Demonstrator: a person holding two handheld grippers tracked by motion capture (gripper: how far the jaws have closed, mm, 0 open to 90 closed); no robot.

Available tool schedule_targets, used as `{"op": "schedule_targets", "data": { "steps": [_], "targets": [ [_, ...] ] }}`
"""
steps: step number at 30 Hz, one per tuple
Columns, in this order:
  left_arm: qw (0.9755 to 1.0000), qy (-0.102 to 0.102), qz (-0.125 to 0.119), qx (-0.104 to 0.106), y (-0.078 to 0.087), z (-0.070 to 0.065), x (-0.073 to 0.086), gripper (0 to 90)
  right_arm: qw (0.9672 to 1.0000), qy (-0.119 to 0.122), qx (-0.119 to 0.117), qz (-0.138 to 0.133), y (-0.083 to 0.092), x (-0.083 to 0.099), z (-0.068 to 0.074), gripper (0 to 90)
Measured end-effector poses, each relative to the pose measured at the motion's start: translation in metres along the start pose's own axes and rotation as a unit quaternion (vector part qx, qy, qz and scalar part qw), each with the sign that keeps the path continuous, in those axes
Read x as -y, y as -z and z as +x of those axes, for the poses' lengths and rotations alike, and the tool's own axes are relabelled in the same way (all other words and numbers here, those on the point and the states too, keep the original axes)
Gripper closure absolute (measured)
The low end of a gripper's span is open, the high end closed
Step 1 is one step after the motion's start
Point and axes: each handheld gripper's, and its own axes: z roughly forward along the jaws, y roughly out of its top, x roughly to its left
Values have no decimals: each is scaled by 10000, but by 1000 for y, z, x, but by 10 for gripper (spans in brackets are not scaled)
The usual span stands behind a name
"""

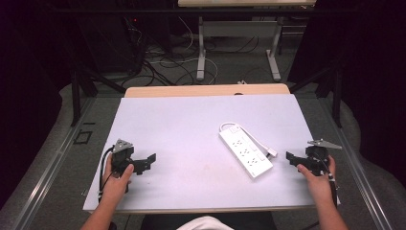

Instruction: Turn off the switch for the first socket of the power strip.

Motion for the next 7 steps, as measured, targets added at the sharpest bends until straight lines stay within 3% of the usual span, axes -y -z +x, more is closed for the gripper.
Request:
{"op": "schedule_targets", "data": {
  "steps": [7],
  "targets": [
    [10000,25,25,29,-1,0,0,6,10000,-5,51,-2,1,0,1,153]
  ]
}}
